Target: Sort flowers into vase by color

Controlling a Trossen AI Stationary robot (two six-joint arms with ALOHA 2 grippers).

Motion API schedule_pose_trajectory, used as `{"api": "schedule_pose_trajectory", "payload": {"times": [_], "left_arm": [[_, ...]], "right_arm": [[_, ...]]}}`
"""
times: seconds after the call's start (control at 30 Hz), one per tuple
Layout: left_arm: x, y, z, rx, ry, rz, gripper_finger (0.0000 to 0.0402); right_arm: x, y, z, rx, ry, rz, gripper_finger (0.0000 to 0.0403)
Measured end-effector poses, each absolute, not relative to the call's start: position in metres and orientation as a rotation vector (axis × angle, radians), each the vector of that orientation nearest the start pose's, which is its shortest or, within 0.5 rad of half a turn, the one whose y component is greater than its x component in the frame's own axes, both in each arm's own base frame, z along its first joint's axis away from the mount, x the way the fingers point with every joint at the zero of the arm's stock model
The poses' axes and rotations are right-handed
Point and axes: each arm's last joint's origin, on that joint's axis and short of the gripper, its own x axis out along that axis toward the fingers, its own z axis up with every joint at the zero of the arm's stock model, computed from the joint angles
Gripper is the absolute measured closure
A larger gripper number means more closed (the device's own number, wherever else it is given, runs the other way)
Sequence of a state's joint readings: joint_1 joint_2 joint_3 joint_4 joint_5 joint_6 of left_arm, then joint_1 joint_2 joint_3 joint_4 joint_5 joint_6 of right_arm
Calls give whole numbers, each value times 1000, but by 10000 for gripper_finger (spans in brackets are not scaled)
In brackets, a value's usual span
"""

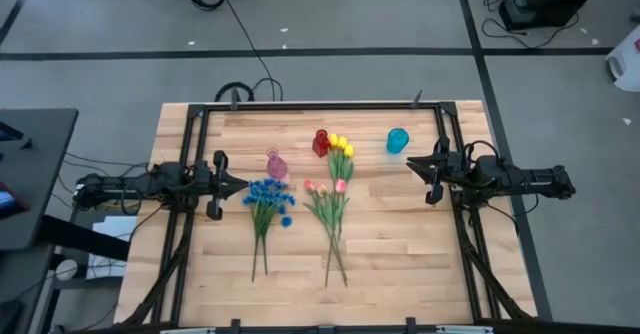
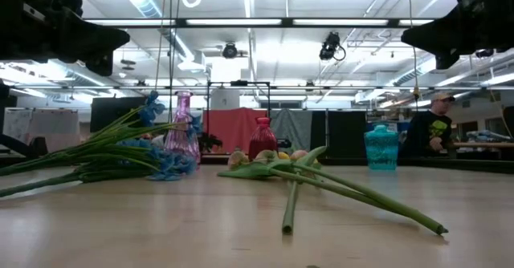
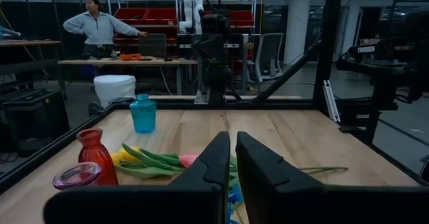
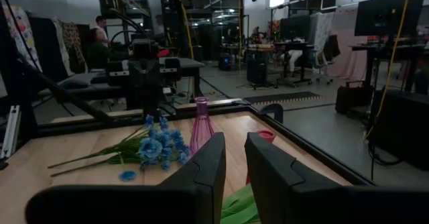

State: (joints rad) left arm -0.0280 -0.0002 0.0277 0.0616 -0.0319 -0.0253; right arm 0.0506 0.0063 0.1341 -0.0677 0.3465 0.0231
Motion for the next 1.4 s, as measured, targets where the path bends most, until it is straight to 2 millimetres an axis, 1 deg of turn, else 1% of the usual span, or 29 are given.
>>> {"api": "schedule_pose_trajectory", "payload": {"times": [0.17, 0.23, 0.57, 0.67, 0.8, 0.97, 1.1, 1.23, 1.33, 1.4], "left_arm": [[96, -2, 179, -194, -92, -5, 366], [95, -2, 181, -232, -108, -8, 366], [94, -2, 190, -249, -206, -21, 366], [93, -2, 194, -275, -246, -29, 366], [90, -2, 202, -325, -337, -49, 366], [88, -1, 210, -404, -420, -66, 366], [93, 0, 206, -473, -383, -13, 366], [101, 1, 202, -464, -307, 23, 366], [107, 0, 208, -417, -260, 41, 366], [112, 0, 217, -409, -215, 51, 366]], "right_arm": [[87, -5, 202, 35, -63, -295, 329], [87, -5, 202, 35, -63, -295, 329], [86, -6, 204, 36, -90, -301, 329], [86, -5, 209, 50, -139, -291, 329], [85, -5, 217, 110, -227, -255, 329], [81, -5, 227, 121, -342, -268, 329], [78, -8, 235, 148, -426, -339, 329], [77, -8, 237, 197, -463, -334, 329], [77, -9, 238, 208, -468, -366, 329], [80, -9, 238, 185, -458, -374, 329]]}}
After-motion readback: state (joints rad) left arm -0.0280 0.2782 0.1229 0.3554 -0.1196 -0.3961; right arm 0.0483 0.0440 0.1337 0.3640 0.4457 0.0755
